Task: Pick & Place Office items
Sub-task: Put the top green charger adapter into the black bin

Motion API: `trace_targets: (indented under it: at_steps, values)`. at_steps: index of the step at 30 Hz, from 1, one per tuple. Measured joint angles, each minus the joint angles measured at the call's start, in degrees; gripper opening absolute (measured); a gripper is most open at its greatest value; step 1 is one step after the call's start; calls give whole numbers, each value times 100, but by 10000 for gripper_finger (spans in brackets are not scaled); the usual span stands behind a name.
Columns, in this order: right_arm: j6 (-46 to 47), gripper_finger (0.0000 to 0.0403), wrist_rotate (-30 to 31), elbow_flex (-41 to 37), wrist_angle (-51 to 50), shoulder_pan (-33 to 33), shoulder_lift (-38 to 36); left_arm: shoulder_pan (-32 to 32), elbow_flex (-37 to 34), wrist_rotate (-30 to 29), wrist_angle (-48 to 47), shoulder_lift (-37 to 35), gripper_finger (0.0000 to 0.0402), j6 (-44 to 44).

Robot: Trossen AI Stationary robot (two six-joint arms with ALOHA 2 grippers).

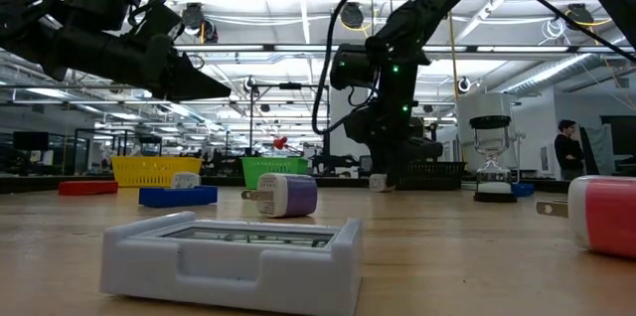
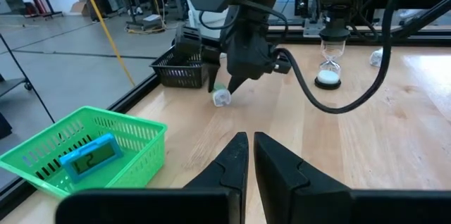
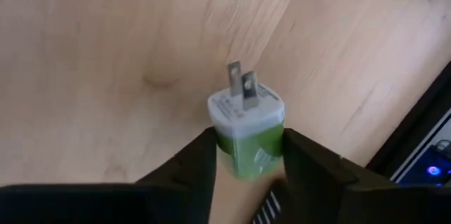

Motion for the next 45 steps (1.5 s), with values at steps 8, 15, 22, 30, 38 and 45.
trace_targets:
  at_steps: [8,15,22,30,38,45]
  values:
    - [862,125,-237,-10,-48,176,-196,0,0,-2,2,0,33,0]
    - [2201,124,-914,-10,-42,213,-604,0,0,-2,2,0,33,0]
    - [3557,129,-870,-10,-796,207,-652,0,0,-2,2,0,33,0]
    - [4642,129,-237,-8,-995,-431,-1473,0,0,-3,2,0,33,0]
    - [5920,130,-60,-12,-789,-1940,-1612,0,0,-3,2,0,33,0]
    - [6103,130,-971,-21,-220,-2246,-1164,0,0,-4,2,0,33,0]
